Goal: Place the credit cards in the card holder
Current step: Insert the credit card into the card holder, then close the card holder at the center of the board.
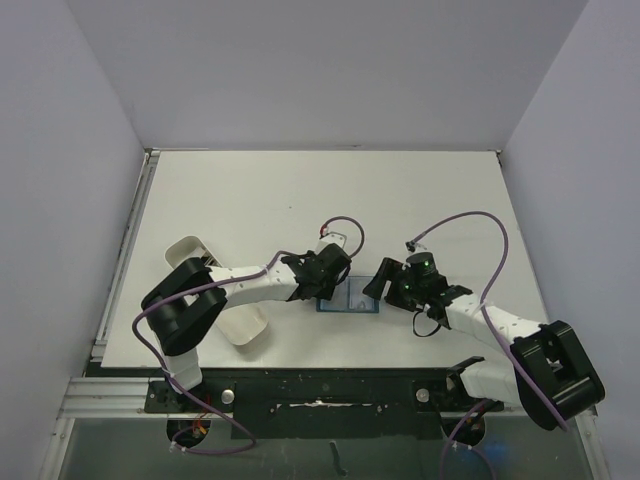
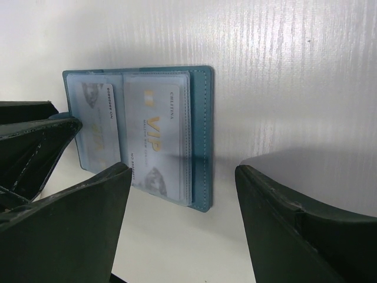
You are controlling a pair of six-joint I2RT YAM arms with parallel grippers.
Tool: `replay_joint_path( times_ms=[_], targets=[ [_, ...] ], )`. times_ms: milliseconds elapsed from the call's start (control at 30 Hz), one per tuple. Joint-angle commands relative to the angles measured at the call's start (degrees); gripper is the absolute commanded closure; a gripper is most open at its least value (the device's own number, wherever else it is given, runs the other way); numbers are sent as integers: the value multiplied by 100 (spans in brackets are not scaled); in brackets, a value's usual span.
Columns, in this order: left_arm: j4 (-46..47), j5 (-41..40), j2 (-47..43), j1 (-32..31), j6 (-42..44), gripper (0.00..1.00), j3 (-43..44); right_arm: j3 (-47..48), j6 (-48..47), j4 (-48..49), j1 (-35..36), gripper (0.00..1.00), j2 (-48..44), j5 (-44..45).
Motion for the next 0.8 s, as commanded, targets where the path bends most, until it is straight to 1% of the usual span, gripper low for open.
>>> replay_joint_path(
  times_ms=[0,67,167,300,333,533,767],
  targets=[
    [51,-180,-265,-15,-63,65,111,-101,22,302,-52,27,77,-69],
    [303,-16,-396,-7,-166,69,-53,-111,28,358,-60,27,127,-122],
    [836,309,-636,79,-373,80,-461,-122,39,439,-62,27,187,-198],
    [1260,642,-849,249,-616,97,-928,-119,74,526,-58,27,243,-229],
    [1340,721,-878,294,-664,99,-1009,-118,88,549,-62,26,251,-252],
    [1945,1268,-1019,493,-875,100,-1476,-145,201,837,-105,26,277,-562],
    [2193,1409,-1063,529,-911,100,-1654,-318,432,1340,-260,26,134,-1183]
  ],
)
